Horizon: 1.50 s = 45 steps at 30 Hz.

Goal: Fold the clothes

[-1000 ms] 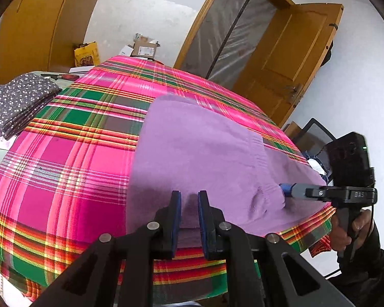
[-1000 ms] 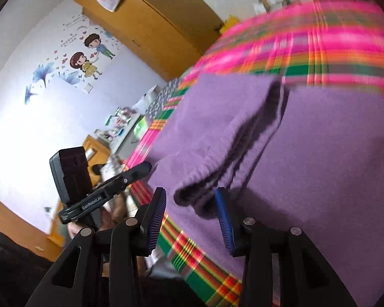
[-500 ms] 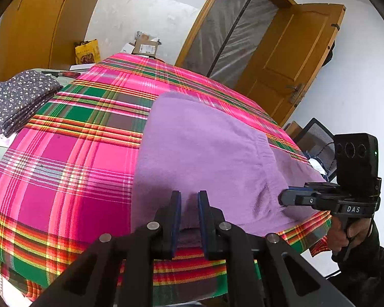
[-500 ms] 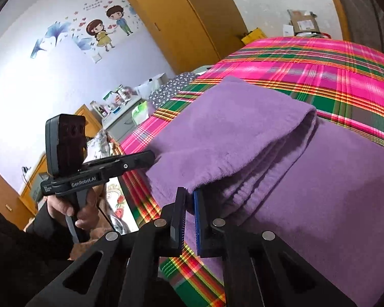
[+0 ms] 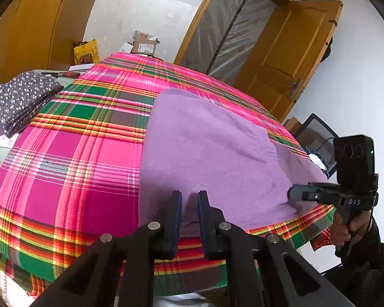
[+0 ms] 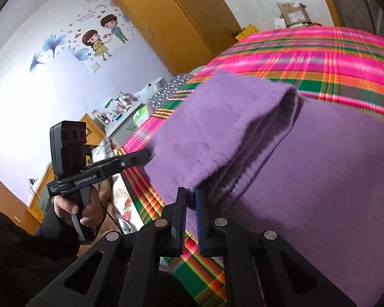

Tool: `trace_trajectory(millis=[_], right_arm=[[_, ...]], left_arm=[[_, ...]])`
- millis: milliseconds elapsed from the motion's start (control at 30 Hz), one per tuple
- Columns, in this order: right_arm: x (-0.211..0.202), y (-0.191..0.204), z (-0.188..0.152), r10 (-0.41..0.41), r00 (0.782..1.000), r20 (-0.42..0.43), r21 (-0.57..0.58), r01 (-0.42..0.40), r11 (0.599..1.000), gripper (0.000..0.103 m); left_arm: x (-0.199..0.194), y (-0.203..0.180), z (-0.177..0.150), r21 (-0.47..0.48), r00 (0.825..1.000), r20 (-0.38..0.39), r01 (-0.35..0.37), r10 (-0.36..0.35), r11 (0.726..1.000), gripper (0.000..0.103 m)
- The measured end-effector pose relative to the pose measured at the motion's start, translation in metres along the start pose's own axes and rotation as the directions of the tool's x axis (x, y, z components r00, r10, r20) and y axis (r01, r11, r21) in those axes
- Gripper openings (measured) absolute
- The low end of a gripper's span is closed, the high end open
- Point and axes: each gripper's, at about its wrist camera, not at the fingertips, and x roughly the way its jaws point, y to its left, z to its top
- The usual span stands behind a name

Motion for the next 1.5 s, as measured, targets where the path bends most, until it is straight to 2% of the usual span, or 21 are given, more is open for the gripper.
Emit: trace_trajectory(millis=[133, 200, 267, 333, 400, 433, 467, 533, 733, 867, 1033, 1133, 1233, 1500], right_arm=[[-0.012, 0.009, 0.016, -0.037, 0.995, 0.089, -0.041, 0.04, 0.998, 0.011], [-0.01, 0.016, 0.024, -0.081, 0.99, 0.118, -0.072, 0.09, 0.993, 0.022], [-0.001, 0.023, 0.032, -0.117, 0.985, 0.13, -0.113, 0.132, 0.985, 0.03], [0.013, 0.025, 0.038, -0.142, 0.981, 0.129, -0.149, 0.161, 0.976, 0.03], [0.03, 0.017, 0.042, -0.215, 0.973, 0.089, -0.136, 0.225, 0.965, 0.03], [0.036, 0.009, 0.041, -0.26, 0.963, 0.072, -0.118, 0.267, 0.957, 0.029], [0.038, 0.001, 0.04, -0.283, 0.957, 0.06, -0.094, 0.288, 0.953, 0.024], [0.037, -0.012, 0.035, -0.288, 0.956, 0.05, -0.043, 0.291, 0.956, 0.019], [0.021, -0.029, 0.029, -0.274, 0.961, 0.04, 0.038, 0.272, 0.961, 0.022], [0.011, -0.02, 0.042, -0.289, 0.953, 0.091, 0.025, 0.288, 0.957, 0.023], [0.014, -0.014, 0.069, -0.337, 0.93, 0.146, -0.024, 0.343, 0.939, 0.023], [0.031, -0.023, 0.081, -0.397, 0.91, 0.117, -0.032, 0.403, 0.915, 0.021], [0.048, -0.04, 0.081, -0.45, 0.892, 0.052, -0.007, 0.451, 0.893, 0.009], [0.05, -0.048, 0.077, -0.457, 0.888, 0.047, 0.008, 0.457, 0.89, 0.007]], left_arm=[[0.001, -0.004, 0.007, 0.007, 1.0, 0.022, 0.01, -0.01, 1.0, 0.013], [0.005, -0.006, 0.009, 0.01, 1.0, 0.019, 0.012, -0.012, 1.0, 0.013], [0.01, -0.008, 0.008, 0.013, 1.0, 0.008, 0.017, -0.017, 1.0, 0.013], [0.015, -0.01, 0.007, 0.016, 1.0, -0.004, 0.021, -0.021, 1.0, 0.013], [0.018, -0.011, 0.003, 0.02, 1.0, -0.015, 0.023, -0.022, 1.0, 0.013], [0.018, -0.012, 0.001, 0.021, 1.0, -0.015, 0.025, -0.025, 0.999, 0.013], [0.017, -0.012, -0.001, 0.022, 0.999, -0.013, 0.029, -0.029, 0.999, 0.013], [0.015, -0.012, -0.004, 0.025, 0.999, -0.011, 0.039, -0.039, 0.999, 0.013], [0.012, -0.014, -0.001, 0.027, 0.999, -0.007, 0.048, -0.048, 0.999, 0.013], [0.017, -0.024, 0.006, 0.044, 0.997, 0.001, 0.077, -0.077, 0.996, 0.013], [0.031, -0.042, 0.007, 0.082, 0.993, -0.019, 0.121, -0.12, 0.989, 0.013], [0.039, -0.048, 0.004, 0.093, 0.99, -0.042, 0.134, -0.131, 0.987, 0.013], [0.044, -0.052, -0.002, 0.097, 0.988, -0.061, 0.144, -0.139, 0.985, 0.013], [0.044, -0.056, -0.004, 0.105, 0.988, -0.062, 0.15, -0.144, 0.983, 0.013]])
